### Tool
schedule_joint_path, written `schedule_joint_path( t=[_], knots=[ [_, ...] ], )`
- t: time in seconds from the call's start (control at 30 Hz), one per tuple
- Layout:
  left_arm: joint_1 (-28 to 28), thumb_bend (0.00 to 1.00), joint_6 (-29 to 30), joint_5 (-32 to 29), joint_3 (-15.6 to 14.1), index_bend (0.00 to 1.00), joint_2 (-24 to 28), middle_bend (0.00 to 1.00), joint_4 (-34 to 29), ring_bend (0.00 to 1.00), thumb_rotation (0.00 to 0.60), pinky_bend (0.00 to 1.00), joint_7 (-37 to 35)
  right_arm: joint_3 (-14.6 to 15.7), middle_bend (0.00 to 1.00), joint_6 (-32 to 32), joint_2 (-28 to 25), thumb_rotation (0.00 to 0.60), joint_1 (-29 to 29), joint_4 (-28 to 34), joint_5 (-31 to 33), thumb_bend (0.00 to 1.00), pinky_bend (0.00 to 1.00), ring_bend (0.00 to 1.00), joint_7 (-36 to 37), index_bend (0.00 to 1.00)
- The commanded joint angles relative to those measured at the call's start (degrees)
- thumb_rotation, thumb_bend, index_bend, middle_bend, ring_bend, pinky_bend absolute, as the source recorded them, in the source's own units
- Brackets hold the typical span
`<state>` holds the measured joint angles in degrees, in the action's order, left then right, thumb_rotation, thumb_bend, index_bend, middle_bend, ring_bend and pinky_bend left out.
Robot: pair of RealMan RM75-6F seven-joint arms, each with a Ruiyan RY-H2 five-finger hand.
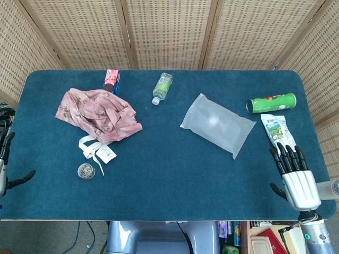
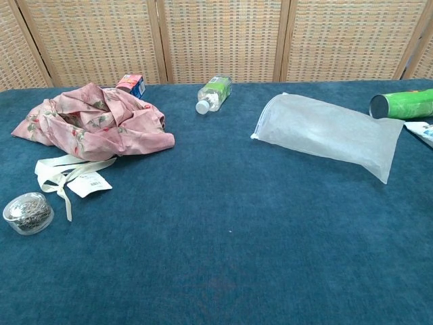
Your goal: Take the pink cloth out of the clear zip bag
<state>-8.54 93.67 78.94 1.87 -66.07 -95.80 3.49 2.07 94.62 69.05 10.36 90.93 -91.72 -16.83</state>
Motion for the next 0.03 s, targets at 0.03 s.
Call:
schedule_joint_path(
  t=[0.03],
  knots=[
    [1.46, 0.0, 1.35, 2.1, -1.11, 0.0, -1.33, 0.0, -0.06, 0.0, 0.6, 0.0, 0.27, 0.45, 0.0, 1.08, 0.44, 0.6, -1.61, 0.72, -0.58, 0.0, 0.0, 0.0, -0.2, 0.0]
  ],
)
